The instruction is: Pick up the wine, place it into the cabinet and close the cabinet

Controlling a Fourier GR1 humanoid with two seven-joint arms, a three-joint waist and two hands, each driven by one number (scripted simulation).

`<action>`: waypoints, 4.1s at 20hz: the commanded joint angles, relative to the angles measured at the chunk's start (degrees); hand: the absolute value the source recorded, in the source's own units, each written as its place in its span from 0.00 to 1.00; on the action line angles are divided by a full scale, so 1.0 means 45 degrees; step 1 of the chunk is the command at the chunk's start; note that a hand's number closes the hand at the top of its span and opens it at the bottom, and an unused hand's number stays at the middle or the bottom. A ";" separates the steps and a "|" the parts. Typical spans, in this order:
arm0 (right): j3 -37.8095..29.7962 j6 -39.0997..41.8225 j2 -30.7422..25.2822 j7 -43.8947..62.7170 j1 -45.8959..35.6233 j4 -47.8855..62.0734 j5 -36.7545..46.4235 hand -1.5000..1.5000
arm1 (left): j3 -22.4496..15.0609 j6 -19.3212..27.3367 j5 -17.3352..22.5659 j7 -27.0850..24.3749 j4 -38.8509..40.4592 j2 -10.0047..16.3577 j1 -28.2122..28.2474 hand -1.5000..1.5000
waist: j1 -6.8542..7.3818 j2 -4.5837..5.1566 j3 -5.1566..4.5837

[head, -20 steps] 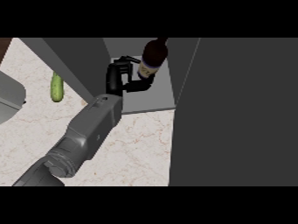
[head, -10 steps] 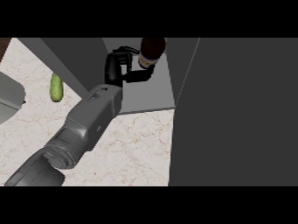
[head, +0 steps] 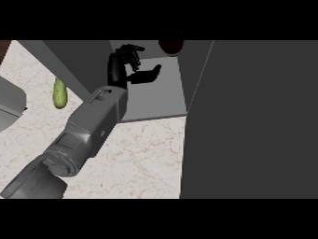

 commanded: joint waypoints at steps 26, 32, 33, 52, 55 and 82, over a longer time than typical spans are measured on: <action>0.0340 0.0067 0.0083 0.0056 -0.0005 -0.0294 0.0195 0.00 | -0.0036 0.0219 -0.0462 0.0053 -0.0197 0.0207 0.0177 0.00 | -0.0009 0.0028 -0.0020; 0.0502 0.0016 0.0288 0.0094 0.0304 -0.0433 0.0318 0.00 | 0.0333 0.0363 -0.0254 -0.0403 -0.0386 -0.0404 0.0109 0.00 | 0.0115 -0.0109 -0.0011; 0.0214 0.0611 0.0314 -0.0603 0.0618 0.0032 0.0231 0.00 | 0.0325 -0.0346 -0.0283 -0.0934 -0.0413 -0.0017 0.0625 0.00 | 0.0083 -0.0043 0.0003; 0.0657 -0.0462 0.0570 0.0404 0.0596 -0.0671 0.0739 0.00 | -0.2238 0.1511 0.1094 -0.1306 -0.7560 -0.0427 0.4124 0.00 | 0.0913 -0.0570 0.0021; 0.0454 -0.0595 0.0423 0.0392 0.0231 -0.0675 0.0861 0.00 | -0.2418 0.1521 0.0821 -0.1083 -0.8179 -0.0427 0.4408 0.00 | 0.1184 -0.0573 0.0022; -0.0762 0.1741 -0.0682 -0.0246 0.2608 -0.0611 0.0268 0.00 | -0.6000 0.2978 -0.2314 0.0218 -2.1885 0.4210 1.5110 1.00 | 0.1407 -0.0609 0.0027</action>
